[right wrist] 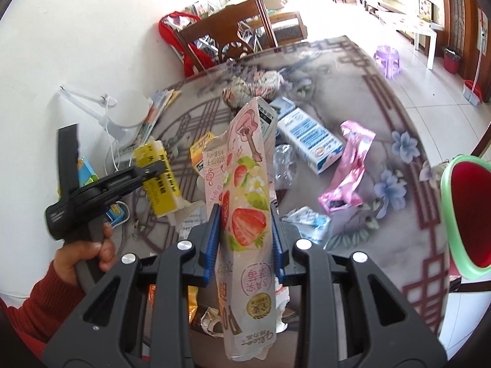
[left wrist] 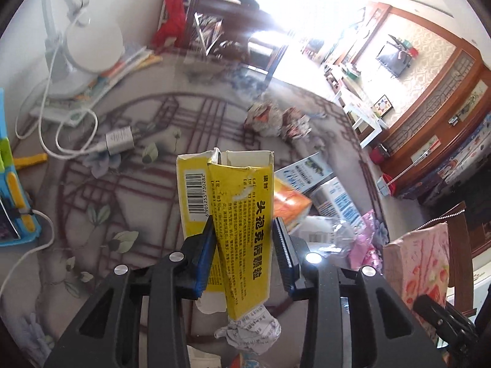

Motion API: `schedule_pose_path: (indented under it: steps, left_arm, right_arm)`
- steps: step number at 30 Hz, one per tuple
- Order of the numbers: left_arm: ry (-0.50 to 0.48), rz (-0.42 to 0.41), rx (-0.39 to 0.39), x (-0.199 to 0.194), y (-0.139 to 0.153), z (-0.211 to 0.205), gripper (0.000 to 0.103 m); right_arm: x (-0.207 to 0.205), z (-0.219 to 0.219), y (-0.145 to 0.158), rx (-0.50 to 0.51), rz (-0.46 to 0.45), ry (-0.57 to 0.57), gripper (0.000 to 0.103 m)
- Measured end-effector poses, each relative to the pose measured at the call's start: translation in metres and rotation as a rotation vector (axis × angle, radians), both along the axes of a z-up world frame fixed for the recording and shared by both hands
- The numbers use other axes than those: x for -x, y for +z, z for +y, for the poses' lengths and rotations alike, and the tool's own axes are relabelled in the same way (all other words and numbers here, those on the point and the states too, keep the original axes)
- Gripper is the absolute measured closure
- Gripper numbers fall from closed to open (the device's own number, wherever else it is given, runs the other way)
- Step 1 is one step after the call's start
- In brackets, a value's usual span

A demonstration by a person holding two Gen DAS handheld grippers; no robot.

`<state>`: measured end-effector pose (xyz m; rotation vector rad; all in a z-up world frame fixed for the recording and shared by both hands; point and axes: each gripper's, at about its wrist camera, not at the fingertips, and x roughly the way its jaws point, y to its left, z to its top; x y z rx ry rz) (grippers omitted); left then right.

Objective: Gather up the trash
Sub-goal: 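Carry the strawberry bag over the red bin and open the right tool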

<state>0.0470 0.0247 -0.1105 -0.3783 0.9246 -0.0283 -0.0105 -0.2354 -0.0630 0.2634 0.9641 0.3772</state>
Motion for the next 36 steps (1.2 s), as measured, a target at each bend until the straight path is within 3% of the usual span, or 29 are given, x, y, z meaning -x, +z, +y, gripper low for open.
schedule_pose_path:
  steps: [12,18,23,30,32,34,36]
  left_arm:
    - [-0.075,-0.151,-0.027,0.01,0.063,-0.064,0.069]
    - [-0.155,-0.157,-0.008,0.007,0.067,-0.116,0.069]
    - [-0.237,-0.143,0.003,0.007,0.066,-0.161,0.069]
    - [-0.352,-0.094,-0.009,0.006,0.05,-0.222,0.069]
    - [-0.392,-0.082,-0.001,0.004,0.048,-0.24,0.069]
    - [-0.435,-0.081,0.003,0.004,0.047,-0.257,0.069]
    - [-0.497,-0.083,0.015,0.002,0.046,-0.276,0.069]
  right_arm:
    - [0.003,-0.08,0.014,-0.035,-0.05,-0.102,0.074]
    - [0.006,-0.153,0.005,0.008,-0.032,-0.258,0.074]
    - [0.008,-0.22,-0.012,0.12,0.011,-0.419,0.074]
    - [-0.008,-0.276,-0.043,0.247,0.041,-0.515,0.073]
    - [-0.012,-0.287,-0.051,0.275,0.051,-0.539,0.072]
    - [-0.01,-0.291,-0.049,0.297,0.048,-0.559,0.06]
    - [0.001,-0.298,-0.041,0.295,0.024,-0.58,0.058]
